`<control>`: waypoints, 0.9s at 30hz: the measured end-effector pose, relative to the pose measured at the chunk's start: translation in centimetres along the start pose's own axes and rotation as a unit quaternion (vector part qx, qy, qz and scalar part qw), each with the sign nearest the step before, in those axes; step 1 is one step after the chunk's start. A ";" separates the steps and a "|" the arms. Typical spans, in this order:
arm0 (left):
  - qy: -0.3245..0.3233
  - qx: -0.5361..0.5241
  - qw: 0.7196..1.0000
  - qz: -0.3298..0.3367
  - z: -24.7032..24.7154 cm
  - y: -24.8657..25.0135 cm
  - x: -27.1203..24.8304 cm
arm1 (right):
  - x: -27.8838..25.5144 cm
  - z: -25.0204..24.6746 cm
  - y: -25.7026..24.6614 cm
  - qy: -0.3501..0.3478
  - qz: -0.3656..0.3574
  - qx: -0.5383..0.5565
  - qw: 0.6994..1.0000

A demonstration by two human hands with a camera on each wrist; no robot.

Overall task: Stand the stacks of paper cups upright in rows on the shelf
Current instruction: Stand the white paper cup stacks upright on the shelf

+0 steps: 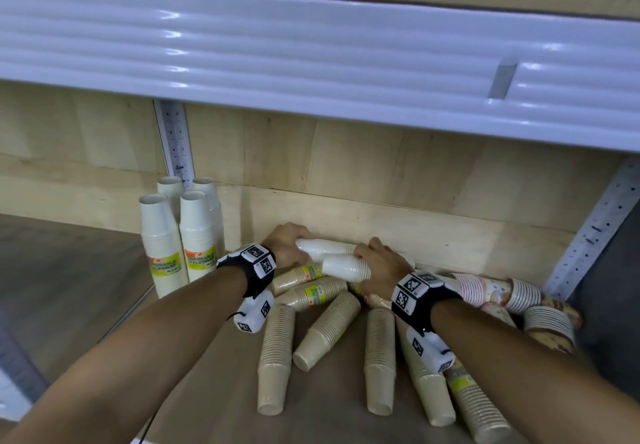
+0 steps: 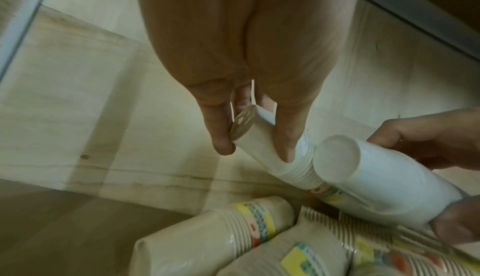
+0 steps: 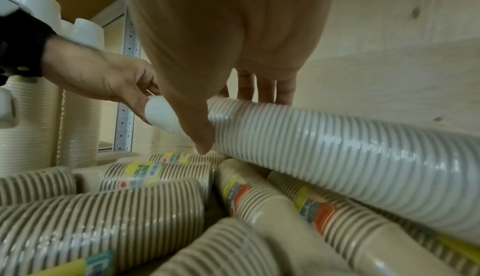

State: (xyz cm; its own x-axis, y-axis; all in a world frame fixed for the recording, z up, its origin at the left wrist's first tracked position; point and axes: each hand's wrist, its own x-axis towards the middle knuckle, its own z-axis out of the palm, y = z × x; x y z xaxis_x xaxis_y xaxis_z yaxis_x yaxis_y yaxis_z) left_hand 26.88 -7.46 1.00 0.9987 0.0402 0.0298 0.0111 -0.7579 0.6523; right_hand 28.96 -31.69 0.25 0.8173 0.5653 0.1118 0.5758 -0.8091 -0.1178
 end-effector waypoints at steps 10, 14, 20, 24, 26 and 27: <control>0.088 -0.064 0.992 0.066 -3.5 6.5 -1.4 | -2.3 -5.5 0.3 0.099 -0.002 0.002 0.995; 0.124 -0.050 0.987 0.091 -5.3 9.4 -2.9 | -3.1 -7.4 -0.1 0.154 0.013 -0.003 0.988; 0.164 -0.045 0.979 0.111 -9.4 12.6 -6.3 | -3.4 -10.4 -2.1 0.216 -0.004 0.028 0.976; 0.185 0.025 0.977 0.104 -12.5 13.4 -8.8 | -3.3 -11.8 -4.9 0.233 -0.013 0.076 0.969; 0.188 0.059 0.976 0.093 -13.9 13.4 -10.1 | -3.1 -12.2 -6.4 0.227 -0.013 0.107 0.968; 0.188 0.074 0.976 0.086 -14.6 13.3 -10.7 | -3.0 -12.3 -7.3 0.221 -0.012 0.126 0.967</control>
State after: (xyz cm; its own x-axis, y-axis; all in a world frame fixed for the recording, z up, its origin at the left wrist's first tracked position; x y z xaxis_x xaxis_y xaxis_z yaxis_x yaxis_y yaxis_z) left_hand 15.59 -8.48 20.37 0.8982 0.1197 0.4229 -0.1198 -0.8591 0.4977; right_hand 21.99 -29.47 12.86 0.7453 0.4144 0.5224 0.6278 -0.7001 -0.3403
